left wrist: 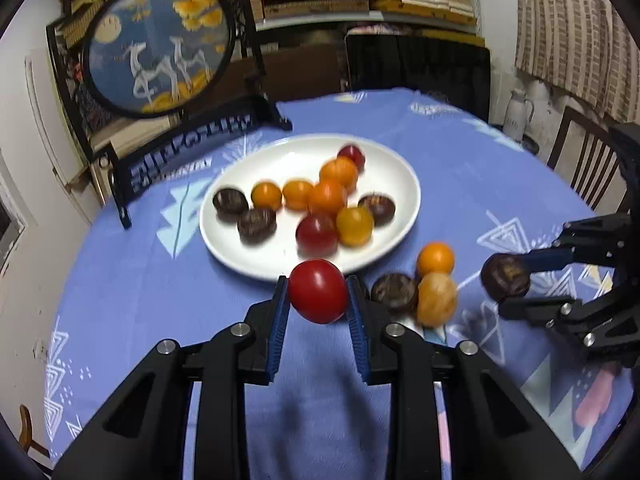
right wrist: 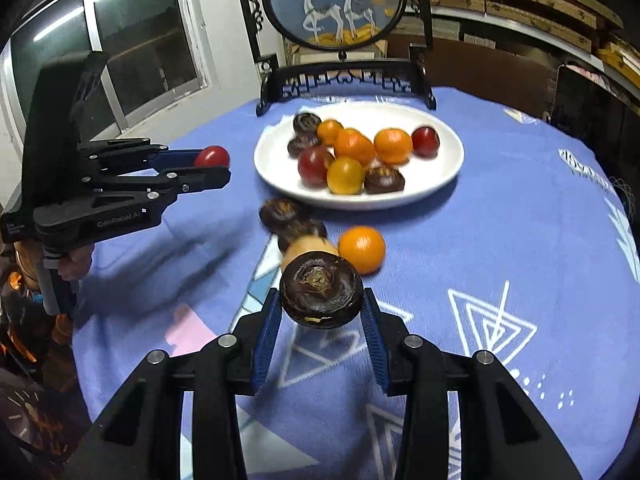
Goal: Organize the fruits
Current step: 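Carry the plum and brown fruit onto the plate and open both tools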
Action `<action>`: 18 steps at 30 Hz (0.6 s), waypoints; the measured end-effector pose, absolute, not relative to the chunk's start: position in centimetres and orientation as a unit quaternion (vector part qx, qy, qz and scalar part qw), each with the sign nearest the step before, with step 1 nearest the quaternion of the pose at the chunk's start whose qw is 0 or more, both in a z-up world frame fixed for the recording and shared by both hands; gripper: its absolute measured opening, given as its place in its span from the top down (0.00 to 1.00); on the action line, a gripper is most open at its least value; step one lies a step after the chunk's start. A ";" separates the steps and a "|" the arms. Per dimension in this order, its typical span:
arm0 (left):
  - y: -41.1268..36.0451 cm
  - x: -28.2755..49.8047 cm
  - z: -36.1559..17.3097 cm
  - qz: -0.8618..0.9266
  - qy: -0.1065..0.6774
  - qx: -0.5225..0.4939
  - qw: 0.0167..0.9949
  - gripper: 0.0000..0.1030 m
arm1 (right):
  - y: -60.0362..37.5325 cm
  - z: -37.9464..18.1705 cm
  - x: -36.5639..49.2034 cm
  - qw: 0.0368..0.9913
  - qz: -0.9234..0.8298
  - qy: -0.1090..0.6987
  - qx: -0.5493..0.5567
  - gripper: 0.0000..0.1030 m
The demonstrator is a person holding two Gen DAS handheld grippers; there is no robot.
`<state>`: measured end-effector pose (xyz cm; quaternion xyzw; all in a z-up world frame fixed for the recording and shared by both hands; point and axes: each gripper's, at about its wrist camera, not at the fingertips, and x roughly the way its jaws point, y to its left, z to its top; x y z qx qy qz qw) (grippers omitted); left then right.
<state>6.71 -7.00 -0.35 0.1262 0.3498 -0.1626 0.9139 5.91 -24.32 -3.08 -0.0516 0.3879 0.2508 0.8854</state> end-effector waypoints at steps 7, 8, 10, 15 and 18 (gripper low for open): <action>-7.2 8.0 1.9 -0.148 0.324 0.128 0.926 0.74 | -24.1 -1.0 6.9 0.898 0.251 0.360 -0.039 0.61; -7.0 8.3 2.3 -0.147 0.320 0.123 0.928 0.74 | -24.2 -0.6 7.1 0.900 0.249 0.354 -0.037 0.61; -6.8 9.0 2.9 -0.144 0.314 0.116 0.931 0.74 | -24.4 0.1 7.7 0.905 0.248 0.346 -0.032 0.61; -6.7 11.9 4.3 -0.139 0.306 0.086 0.938 0.74 | -24.6 1.8 9.9 0.914 0.246 0.322 -0.013 0.61; -7.2 13.9 4.8 -0.126 0.301 0.077 0.942 0.74 | -24.1 2.8 11.8 0.919 0.246 0.309 -0.005 0.61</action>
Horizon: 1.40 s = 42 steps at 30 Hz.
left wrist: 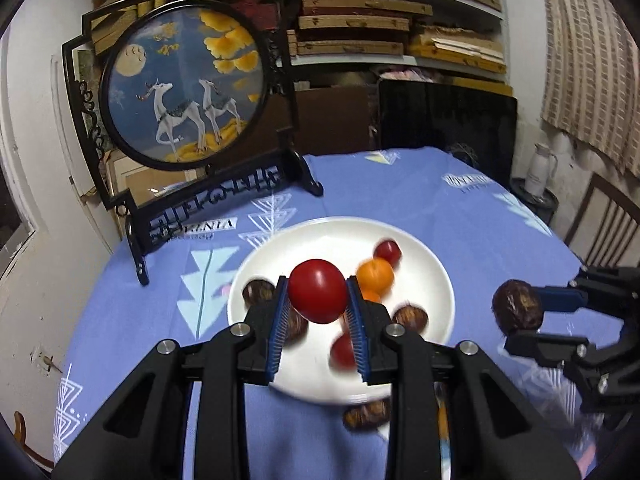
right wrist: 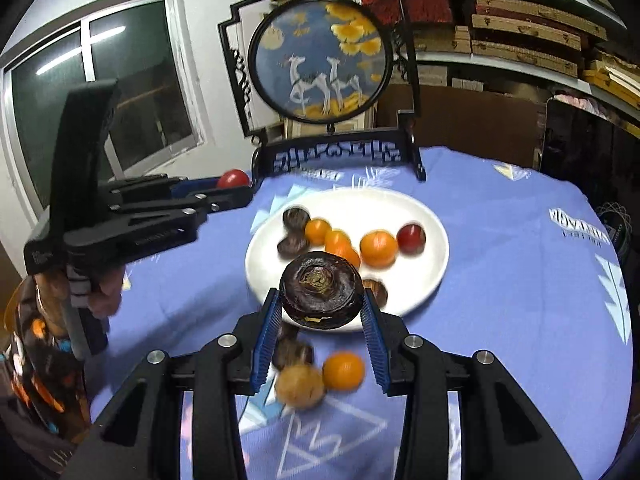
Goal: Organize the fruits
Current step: 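Carry the plum and brown fruit onto the plate and open both tools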
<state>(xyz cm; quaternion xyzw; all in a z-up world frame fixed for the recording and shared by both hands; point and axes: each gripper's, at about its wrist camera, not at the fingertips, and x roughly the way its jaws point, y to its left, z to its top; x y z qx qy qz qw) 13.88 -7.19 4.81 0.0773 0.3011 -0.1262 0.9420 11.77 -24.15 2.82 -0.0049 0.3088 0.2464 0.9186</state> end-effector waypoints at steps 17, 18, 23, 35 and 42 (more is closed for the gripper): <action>-6.6 19.3 0.8 -0.047 0.322 0.051 0.944 0.74 | -20.1 5.1 18.4 0.946 0.208 0.247 -0.018 0.60; -6.4 19.6 0.6 -0.039 0.325 0.049 0.944 0.74 | -20.2 4.9 18.5 0.945 0.212 0.250 -0.012 0.60; -6.1 20.3 -0.2 -0.037 0.335 0.044 0.941 0.74 | -20.4 3.6 19.5 0.938 0.211 0.275 -0.004 0.60; -6.3 20.7 -1.0 -0.031 0.338 0.052 0.939 0.73 | -19.9 2.8 19.9 0.935 0.210 0.286 -0.006 0.60; -6.4 20.9 -1.2 -0.022 0.335 0.060 0.940 0.73 | -19.7 2.0 20.4 0.933 0.204 0.297 -0.009 0.60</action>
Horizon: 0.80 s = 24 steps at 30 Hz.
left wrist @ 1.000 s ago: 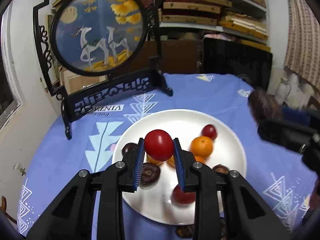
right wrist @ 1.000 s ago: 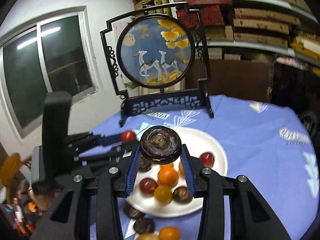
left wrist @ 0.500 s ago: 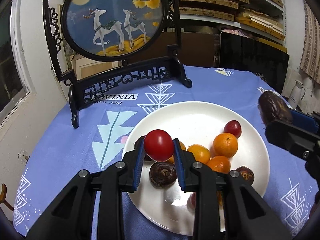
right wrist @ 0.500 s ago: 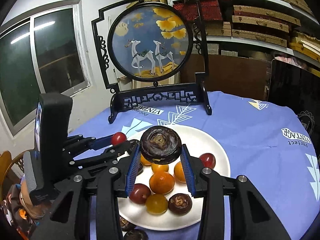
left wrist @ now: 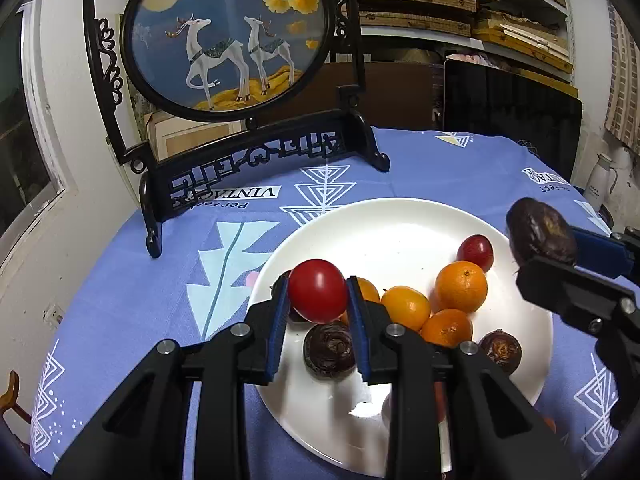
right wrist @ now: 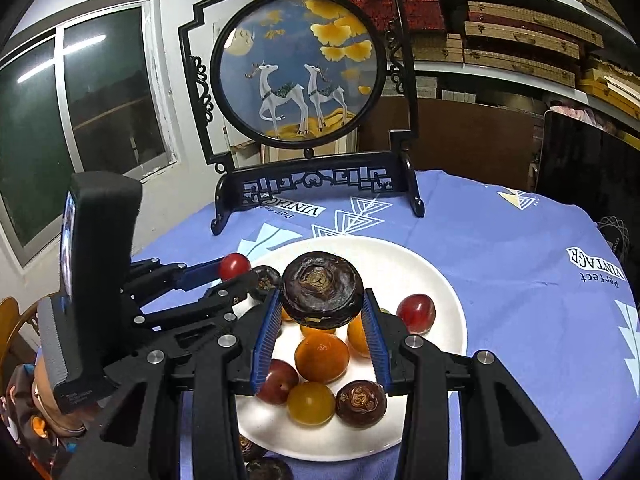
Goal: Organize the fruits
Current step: 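Carry the plum and brown fruit onto the plate and open both tools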
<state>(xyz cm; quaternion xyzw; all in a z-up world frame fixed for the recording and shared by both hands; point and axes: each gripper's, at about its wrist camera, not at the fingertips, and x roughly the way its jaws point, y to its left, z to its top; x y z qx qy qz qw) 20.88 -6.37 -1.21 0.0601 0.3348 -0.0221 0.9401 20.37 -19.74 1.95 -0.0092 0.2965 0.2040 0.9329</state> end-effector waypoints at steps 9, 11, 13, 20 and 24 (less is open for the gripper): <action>-6.1 21.1 -1.4 -0.011 0.333 0.065 0.940 0.73 | -20.0 1.5 20.7 0.935 0.190 0.298 -0.014 0.60; -5.7 21.2 -1.3 -0.009 0.335 0.058 0.940 0.73 | -20.1 1.6 20.6 0.937 0.187 0.296 -0.016 0.60; -5.5 21.3 -1.3 -0.008 0.336 0.052 0.940 0.73 | -20.4 1.7 20.7 0.937 0.185 0.296 -0.012 0.60; -6.5 21.3 -1.8 -0.020 0.340 0.066 0.938 0.73 | -19.9 0.9 21.2 0.935 0.186 0.301 -0.005 0.59; -6.7 21.2 -1.8 -0.021 0.338 0.068 0.939 0.73 | -19.9 0.6 21.4 0.933 0.186 0.307 -0.006 0.59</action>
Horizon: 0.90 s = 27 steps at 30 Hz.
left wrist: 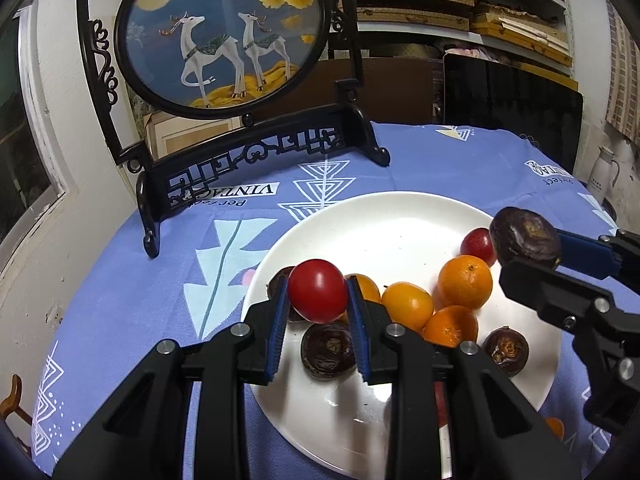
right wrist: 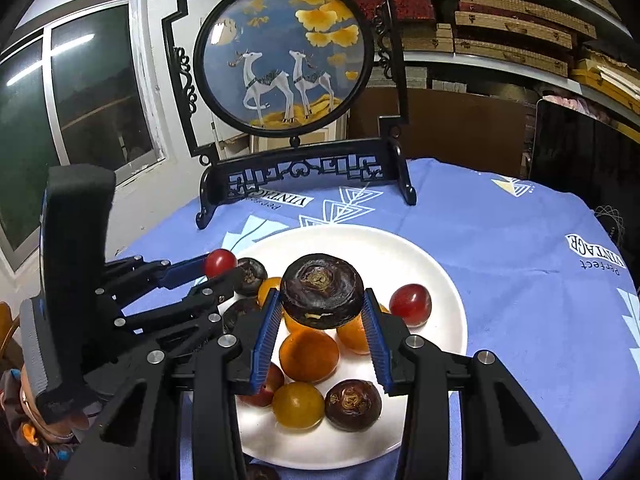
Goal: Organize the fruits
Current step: 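Carry the plum and brown fruit onto the plate and open both tools, then grasp a dark brown fruit with the left tool while the right tool grasps the pale pomelo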
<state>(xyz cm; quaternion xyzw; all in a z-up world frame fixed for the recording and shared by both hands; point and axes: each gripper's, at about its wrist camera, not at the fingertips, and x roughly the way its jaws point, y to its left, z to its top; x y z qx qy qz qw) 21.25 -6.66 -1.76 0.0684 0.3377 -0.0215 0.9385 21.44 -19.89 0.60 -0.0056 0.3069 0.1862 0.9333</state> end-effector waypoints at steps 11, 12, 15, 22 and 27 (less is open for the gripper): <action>-6.8 21.2 -1.8 0.002 0.321 0.079 0.944 0.46 | -21.1 -0.6 22.7 0.948 0.132 0.290 0.021 0.36; -6.7 21.3 -1.7 0.000 0.322 0.077 0.944 0.46 | -21.6 -0.6 22.8 0.947 0.129 0.292 0.028 0.36; -6.2 21.3 -1.6 -0.001 0.324 0.067 0.944 0.42 | -22.4 -0.1 22.6 0.948 0.132 0.287 0.044 0.36; -4.7 21.5 -1.1 -0.001 0.332 0.029 0.943 0.21 | -22.1 0.3 22.3 0.933 0.173 0.309 0.066 0.28; -4.9 19.9 0.4 -0.015 0.313 0.038 0.949 0.21 | -22.0 1.3 18.1 0.931 0.196 0.307 0.038 0.28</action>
